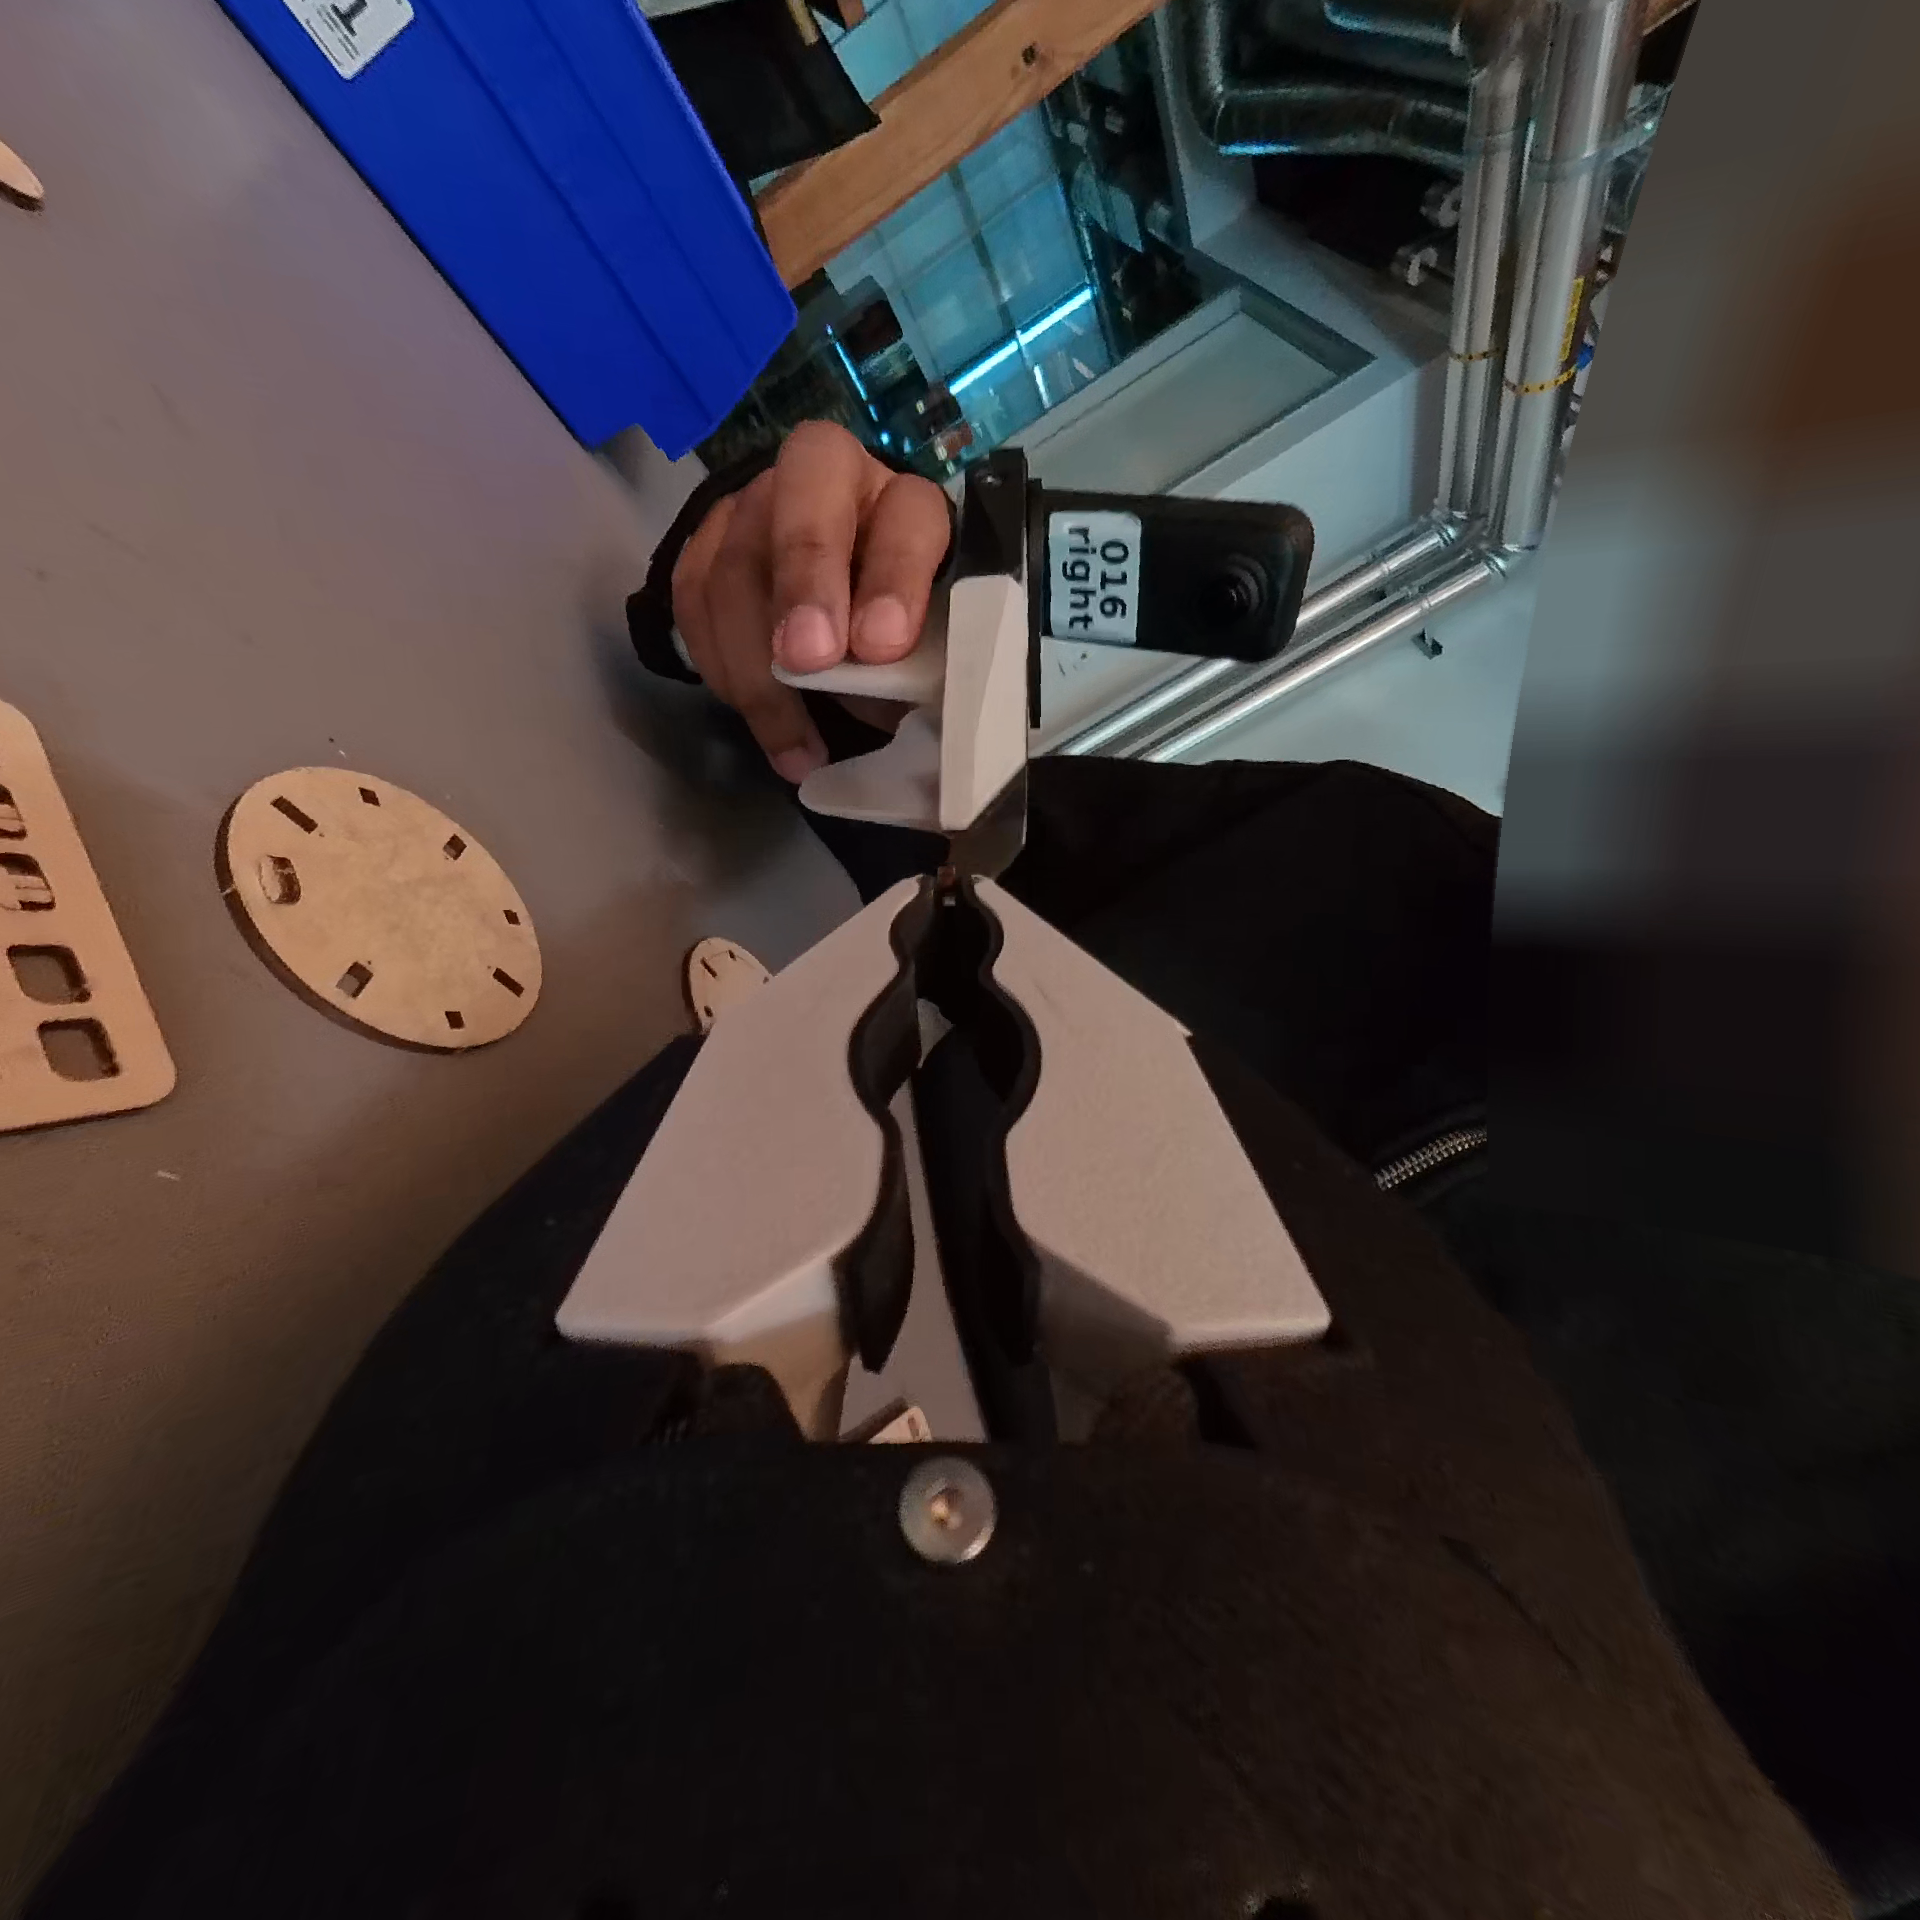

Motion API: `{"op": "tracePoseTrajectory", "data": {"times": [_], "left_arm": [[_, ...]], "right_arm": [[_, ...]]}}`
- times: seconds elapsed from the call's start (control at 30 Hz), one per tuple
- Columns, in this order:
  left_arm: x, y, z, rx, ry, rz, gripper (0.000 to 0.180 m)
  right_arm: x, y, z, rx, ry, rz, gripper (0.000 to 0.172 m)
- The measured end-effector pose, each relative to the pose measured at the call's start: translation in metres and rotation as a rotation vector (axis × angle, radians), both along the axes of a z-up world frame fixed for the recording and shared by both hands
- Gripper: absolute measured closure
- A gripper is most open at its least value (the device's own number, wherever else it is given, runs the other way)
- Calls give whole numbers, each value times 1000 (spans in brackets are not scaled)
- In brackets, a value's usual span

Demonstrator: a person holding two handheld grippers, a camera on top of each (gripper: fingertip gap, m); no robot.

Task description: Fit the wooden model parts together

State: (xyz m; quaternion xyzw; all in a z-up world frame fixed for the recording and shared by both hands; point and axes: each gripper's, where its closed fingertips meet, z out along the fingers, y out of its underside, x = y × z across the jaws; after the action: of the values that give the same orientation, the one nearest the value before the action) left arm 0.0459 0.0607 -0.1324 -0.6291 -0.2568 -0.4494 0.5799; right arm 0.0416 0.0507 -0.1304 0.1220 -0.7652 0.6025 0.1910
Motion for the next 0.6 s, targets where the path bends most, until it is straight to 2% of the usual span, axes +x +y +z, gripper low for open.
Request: {"op": "tracePoseTrajectory", "data": {"times": [0.37, 0.6], "left_arm": [[30, 1, -7, -49, 25, -194, 180], [36, 2, -10, -65, 36, -224, 180]], "right_arm": [[29, 0, -11, 69, -114, 159, 162], [36, -2, -14, 87, -106, 188, 165]]}}
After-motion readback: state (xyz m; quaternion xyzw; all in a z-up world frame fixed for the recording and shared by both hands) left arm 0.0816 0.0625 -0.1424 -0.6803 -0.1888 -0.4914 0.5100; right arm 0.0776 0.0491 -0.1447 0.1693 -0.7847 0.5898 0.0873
